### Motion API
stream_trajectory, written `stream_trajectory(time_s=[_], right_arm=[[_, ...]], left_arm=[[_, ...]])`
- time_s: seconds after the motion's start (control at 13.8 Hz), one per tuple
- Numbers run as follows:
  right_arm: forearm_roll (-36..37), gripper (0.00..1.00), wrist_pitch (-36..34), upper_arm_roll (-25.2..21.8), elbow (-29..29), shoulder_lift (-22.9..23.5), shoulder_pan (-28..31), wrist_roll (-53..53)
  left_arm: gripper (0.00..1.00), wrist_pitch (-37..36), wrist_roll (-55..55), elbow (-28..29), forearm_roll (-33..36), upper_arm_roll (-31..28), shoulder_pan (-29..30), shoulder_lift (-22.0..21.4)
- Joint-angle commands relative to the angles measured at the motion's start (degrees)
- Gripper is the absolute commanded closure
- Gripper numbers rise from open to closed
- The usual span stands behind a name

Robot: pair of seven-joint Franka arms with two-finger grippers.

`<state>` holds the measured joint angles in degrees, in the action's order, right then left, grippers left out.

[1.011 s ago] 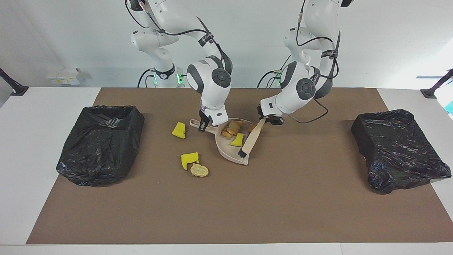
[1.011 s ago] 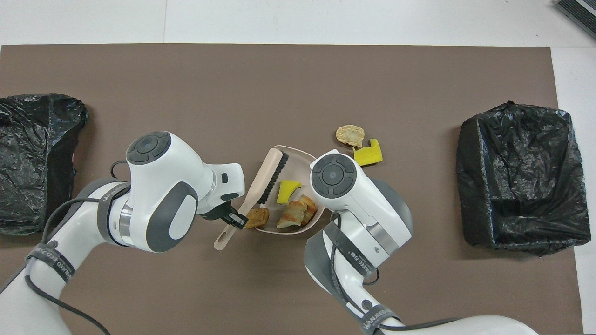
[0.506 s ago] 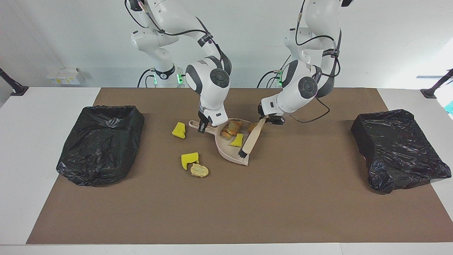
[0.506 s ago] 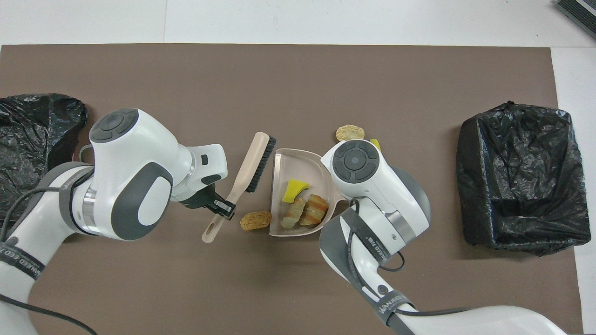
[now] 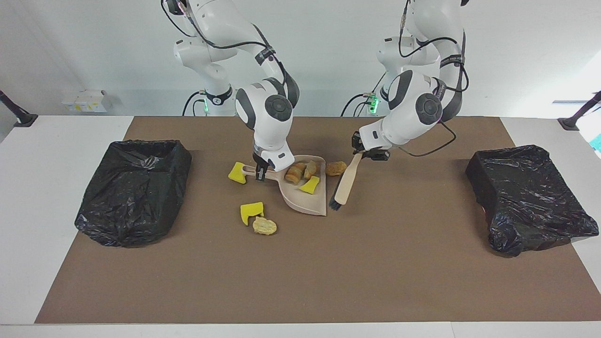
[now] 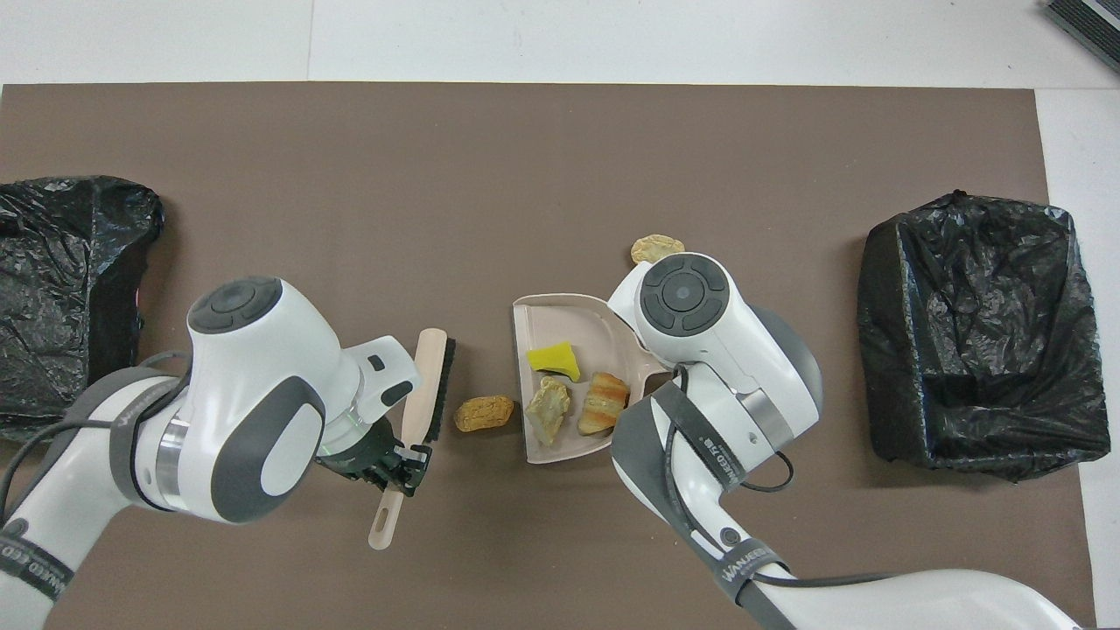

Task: Sweep and dump trash in bin

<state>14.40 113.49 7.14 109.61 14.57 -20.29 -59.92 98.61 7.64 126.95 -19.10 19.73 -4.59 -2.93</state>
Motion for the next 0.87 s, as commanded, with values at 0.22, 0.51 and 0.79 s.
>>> stream_trajectory(time_s=[0.22, 0.51, 0.79], right_arm=[[4.6, 1.00, -1.4, 0.2, 1.2, -1.8, -1.5, -2.3], [5.0, 1.00, -2.8, 0.2, 1.1, -1.8, -3.3, -0.9], [4.9, 1.00, -1.9, 0.2, 0.7, -1.0, -3.5, 2.4]], left_arm=[[1.00, 5.9, 9.5, 8.7, -0.9, -0.4, -4.9, -7.3], [1.00, 19.2, 14.1, 10.0, -4.2, -0.3, -14.0, -4.6], [1.00, 28.0, 14.2, 8.2, -11.8, -0.4, -21.3, -1.6]])
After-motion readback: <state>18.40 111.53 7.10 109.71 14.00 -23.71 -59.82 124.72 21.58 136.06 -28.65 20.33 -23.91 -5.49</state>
